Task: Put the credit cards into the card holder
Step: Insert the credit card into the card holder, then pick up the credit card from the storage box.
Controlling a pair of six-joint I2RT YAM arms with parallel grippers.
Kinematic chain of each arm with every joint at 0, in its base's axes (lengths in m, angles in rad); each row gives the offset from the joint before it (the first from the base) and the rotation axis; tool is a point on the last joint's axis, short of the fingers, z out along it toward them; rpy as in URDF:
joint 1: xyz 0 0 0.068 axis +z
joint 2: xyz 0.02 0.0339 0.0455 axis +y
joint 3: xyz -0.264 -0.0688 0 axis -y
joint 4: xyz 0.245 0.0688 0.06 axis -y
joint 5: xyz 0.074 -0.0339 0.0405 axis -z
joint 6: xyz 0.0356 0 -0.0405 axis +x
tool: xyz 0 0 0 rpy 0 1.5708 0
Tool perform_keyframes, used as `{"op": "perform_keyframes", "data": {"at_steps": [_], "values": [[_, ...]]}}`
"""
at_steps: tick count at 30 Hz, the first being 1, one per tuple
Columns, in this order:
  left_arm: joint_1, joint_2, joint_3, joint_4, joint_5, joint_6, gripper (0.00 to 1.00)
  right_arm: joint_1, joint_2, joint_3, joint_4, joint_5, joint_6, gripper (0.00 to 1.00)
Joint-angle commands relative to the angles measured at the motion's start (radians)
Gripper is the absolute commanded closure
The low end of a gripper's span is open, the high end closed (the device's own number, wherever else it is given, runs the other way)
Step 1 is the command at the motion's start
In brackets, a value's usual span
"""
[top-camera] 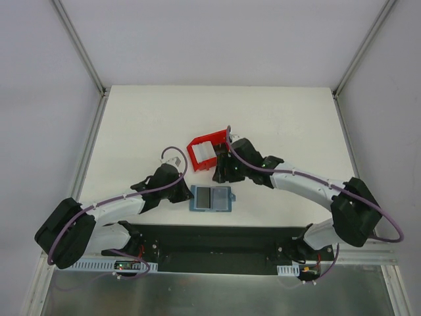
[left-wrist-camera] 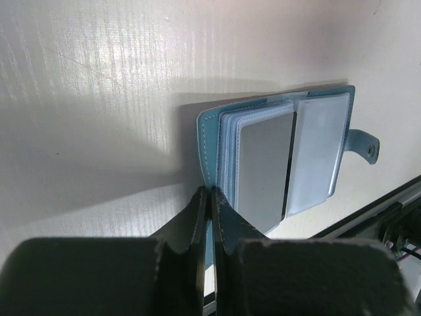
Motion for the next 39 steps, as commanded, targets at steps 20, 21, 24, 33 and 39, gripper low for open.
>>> {"op": "perform_keyframes", "data": {"at_steps": [20, 21, 24, 33, 39], "values": [[0.007, -0.014, 0.051, -0.032, -0.023, -0.002, 1.0, -0.231, 0.513, 0.748, -0.252, -0.22, -0.257, 0.23], [0.007, -0.017, 0.051, -0.031, -0.021, 0.0, 1.0, -0.234, 0.525, 0.758, -0.251, -0.229, -0.257, 0.22], [0.007, -0.017, 0.049, -0.031, -0.02, 0.001, 1.0, -0.243, 0.551, 0.771, -0.252, -0.236, -0.255, 0.21], [0.007, 0.002, 0.062, -0.033, -0.009, 0.01, 1.0, -0.253, 0.619, 0.796, -0.251, -0.285, -0.245, 0.2], [0.007, 0.003, 0.063, -0.039, -0.01, 0.013, 1.0, -0.256, 0.64, 0.804, -0.234, -0.318, -0.248, 0.2]]}}
